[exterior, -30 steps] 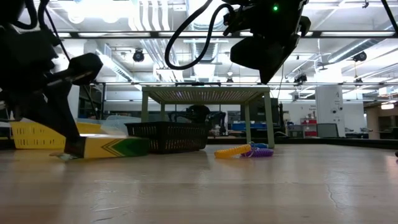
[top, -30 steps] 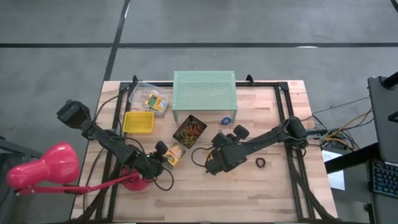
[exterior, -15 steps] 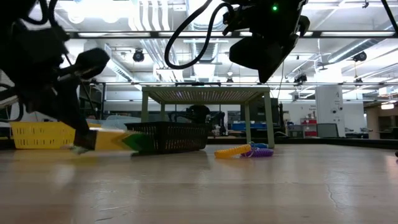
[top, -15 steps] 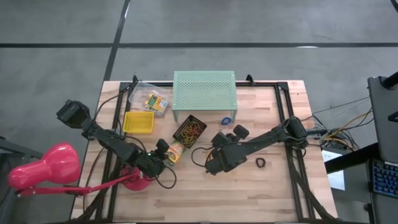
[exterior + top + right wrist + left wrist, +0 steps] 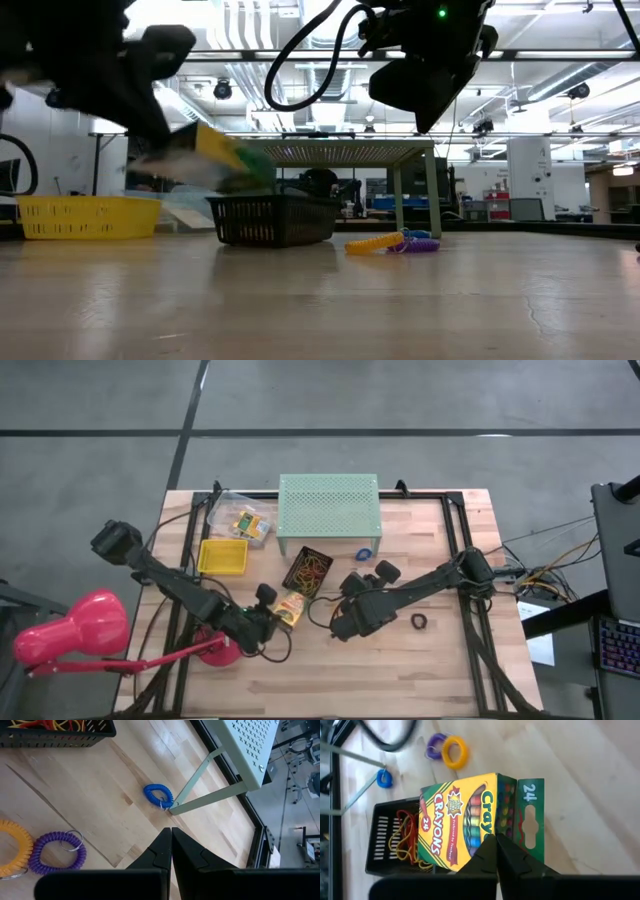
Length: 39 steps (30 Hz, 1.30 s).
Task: Pick & Place Office Desk Supplies
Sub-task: Put the big crayon box into the transparent bin
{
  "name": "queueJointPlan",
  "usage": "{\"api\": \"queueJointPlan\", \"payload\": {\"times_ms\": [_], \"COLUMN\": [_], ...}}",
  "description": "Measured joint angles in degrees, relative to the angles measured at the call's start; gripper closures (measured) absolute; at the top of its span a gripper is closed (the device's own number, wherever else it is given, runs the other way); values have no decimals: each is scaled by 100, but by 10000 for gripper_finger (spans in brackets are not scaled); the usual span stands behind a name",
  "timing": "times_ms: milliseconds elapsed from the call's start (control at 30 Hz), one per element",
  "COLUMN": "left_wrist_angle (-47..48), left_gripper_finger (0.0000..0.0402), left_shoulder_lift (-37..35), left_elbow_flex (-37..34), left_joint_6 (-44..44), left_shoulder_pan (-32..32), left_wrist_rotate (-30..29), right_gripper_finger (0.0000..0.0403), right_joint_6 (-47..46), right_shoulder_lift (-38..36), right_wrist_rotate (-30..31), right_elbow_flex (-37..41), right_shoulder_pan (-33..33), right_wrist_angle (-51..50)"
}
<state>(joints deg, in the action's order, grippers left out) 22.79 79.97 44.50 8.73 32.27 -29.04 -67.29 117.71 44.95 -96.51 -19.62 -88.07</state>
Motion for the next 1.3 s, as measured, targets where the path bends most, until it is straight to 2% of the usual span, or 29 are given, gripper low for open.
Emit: {"api": "queueJointPlan", "payload": {"times_ms": [200, 267, 500, 633, 733, 900, 1100, 1200, 1300], "left_wrist_angle": [401, 533, 1339, 1838, 2221, 2760, 2921, 2954, 2957], "left_gripper_finger": [401, 401, 401, 401, 401, 401, 401, 401, 401], "left_shoulder_lift": [-306, -495, -1496, -2158, -2615, -3101, -3218, -3214, -3214], "left_elbow_flex": [537, 653, 771, 772, 772, 770, 766, 762, 759], "left_joint_6": [-747, -943, -1837, -2751, -3081, -3523, -3629, -3622, -3587], "left_shoulder_pan": [0, 2, -2, -28, -107, -497, -1463, -2085, -2792], "left_wrist_rotate": [-45, -264, -2237, -3109, -3566, -3986, -4027, -3629, -2935], "right_gripper_finger": [394, 394, 394, 394, 394, 394, 394, 394, 394], "right_joint_6": [32, 39, 41, 39, 42, 37, 39, 39, 42], "right_shoulder_lift": [0, 0, 0, 1, 0, 0, 2, 0, 0], "right_wrist_rotate": [0, 0, 0, 0, 3, 7, 17, 22, 23], "right_elbow_flex": [0, 0, 2, 7, 7, 11, 17, 17, 17], "right_shoulder_pan": [0, 0, 0, 1, 2, 2, 2, 2, 4], "right_wrist_angle": [-2, -2, 0, -2, 0, 0, 2, 1, 2]}}
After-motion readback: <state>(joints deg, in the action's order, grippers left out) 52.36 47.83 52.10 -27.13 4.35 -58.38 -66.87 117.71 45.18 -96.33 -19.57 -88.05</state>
